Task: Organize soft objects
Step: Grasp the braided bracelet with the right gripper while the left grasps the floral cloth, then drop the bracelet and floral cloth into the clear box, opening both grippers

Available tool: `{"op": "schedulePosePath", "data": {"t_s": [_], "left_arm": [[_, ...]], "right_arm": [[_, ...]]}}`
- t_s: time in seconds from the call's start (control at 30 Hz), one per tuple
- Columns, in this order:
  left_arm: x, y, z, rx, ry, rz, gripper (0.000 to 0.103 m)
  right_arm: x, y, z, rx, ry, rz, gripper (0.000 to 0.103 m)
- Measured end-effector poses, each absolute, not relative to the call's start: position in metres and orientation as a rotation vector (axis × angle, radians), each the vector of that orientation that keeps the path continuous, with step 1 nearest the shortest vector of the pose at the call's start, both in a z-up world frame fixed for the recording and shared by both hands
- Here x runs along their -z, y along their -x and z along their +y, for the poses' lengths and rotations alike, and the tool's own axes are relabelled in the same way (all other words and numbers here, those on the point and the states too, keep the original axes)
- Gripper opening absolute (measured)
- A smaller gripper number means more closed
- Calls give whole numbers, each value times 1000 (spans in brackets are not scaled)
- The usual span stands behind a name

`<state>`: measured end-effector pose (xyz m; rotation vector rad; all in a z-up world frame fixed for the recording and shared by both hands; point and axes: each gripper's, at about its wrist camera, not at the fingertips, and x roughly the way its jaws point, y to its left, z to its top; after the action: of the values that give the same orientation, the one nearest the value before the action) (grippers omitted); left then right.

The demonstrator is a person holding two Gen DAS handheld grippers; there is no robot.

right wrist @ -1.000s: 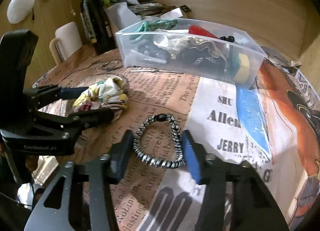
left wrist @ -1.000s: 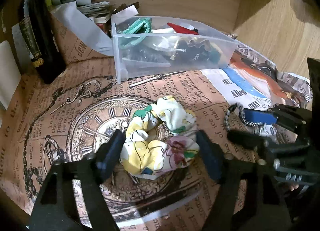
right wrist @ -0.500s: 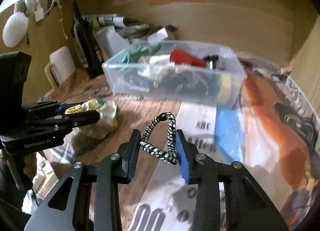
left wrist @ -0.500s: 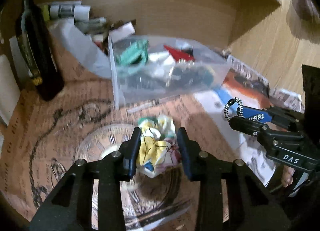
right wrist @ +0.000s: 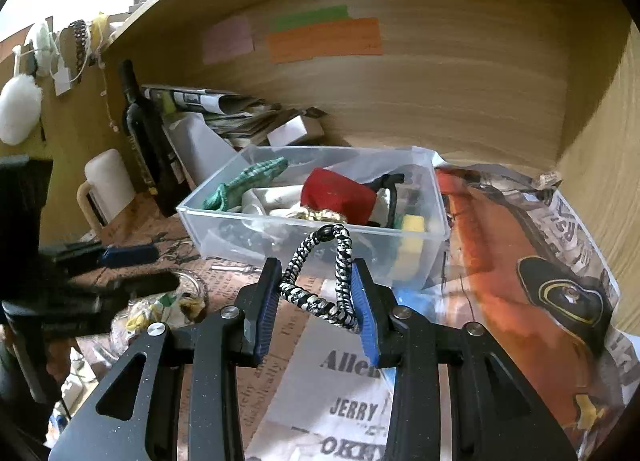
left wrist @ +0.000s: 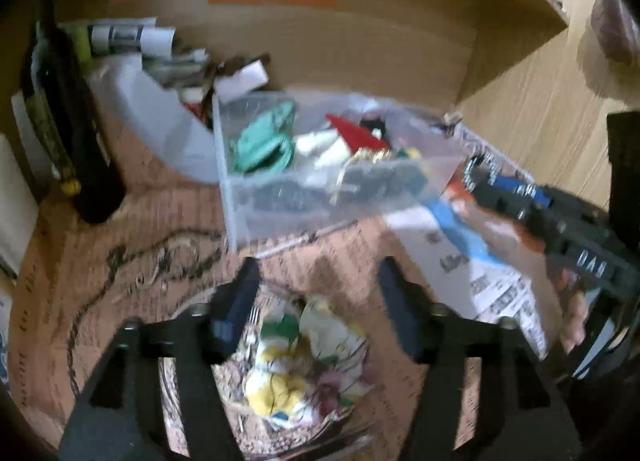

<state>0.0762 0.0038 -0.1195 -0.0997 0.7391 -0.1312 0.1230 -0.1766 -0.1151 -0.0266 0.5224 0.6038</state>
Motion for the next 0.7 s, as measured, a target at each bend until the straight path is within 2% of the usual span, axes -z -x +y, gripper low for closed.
{"op": "schedulePosePath", "data": {"t_s": [0.17,0.23,0.33,0.4,0.7], "left_arm": [[149,-71,-2,134,52,827,62],[159,-72,-3,143,45,855,37],[161,-74,-2,142,55,852,18],[155,-74,0,146,66,829,13],[105,-82,-4,135,58,670,12]], "right_arm": [[120,-126,-178,-603,19,538,33],[122,-126,-178,-604,18,542,33],[122,-127,-177,-605,20,545,33],[122,-127,-177,-603,23,542,33],[106,-138,-182,-589,30,488,33]]}}
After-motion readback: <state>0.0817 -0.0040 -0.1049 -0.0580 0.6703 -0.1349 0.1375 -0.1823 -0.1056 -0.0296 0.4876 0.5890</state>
